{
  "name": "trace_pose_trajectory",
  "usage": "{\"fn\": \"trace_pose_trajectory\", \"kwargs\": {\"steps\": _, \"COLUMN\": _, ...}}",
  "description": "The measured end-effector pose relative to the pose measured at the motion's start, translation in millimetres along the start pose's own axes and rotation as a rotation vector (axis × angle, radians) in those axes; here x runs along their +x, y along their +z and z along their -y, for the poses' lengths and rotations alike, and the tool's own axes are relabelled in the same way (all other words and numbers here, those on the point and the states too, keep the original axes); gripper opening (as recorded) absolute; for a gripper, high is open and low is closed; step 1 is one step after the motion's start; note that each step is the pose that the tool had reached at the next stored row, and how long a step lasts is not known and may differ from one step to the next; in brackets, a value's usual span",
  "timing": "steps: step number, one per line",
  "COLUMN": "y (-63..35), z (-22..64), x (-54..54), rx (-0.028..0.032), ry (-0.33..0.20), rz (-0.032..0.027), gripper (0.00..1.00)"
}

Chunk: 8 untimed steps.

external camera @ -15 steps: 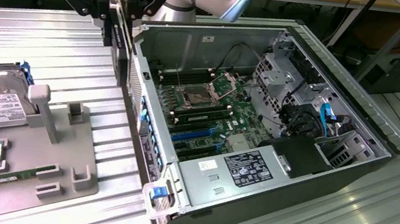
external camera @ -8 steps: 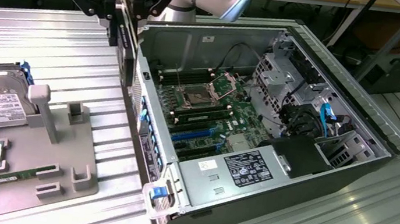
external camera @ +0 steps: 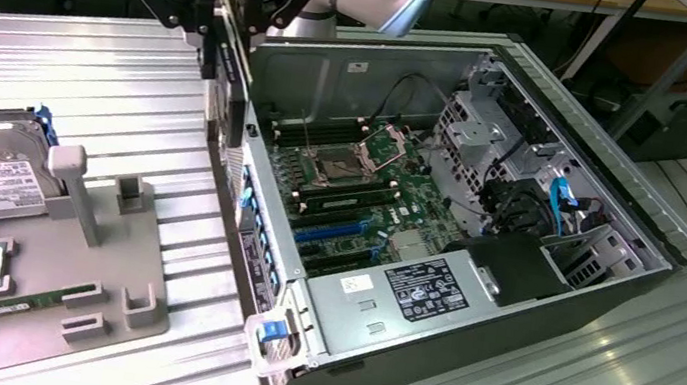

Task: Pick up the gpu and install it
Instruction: 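Pick up the gpu and move the gpu toward the slot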

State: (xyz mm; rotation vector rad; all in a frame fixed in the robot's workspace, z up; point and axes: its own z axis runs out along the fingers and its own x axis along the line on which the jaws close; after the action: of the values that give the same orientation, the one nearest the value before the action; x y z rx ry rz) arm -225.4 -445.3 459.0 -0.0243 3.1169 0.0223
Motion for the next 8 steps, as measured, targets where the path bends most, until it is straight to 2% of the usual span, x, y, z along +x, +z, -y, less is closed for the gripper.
{"fn": "trace_pose_trajectory", "kwargs": {"steps": 8, "y": 0.2, "z": 0.1, "x": -8.4, "rx": 0.0, "ry": 0.0, "rz": 0.0, "gripper": 0.28}}
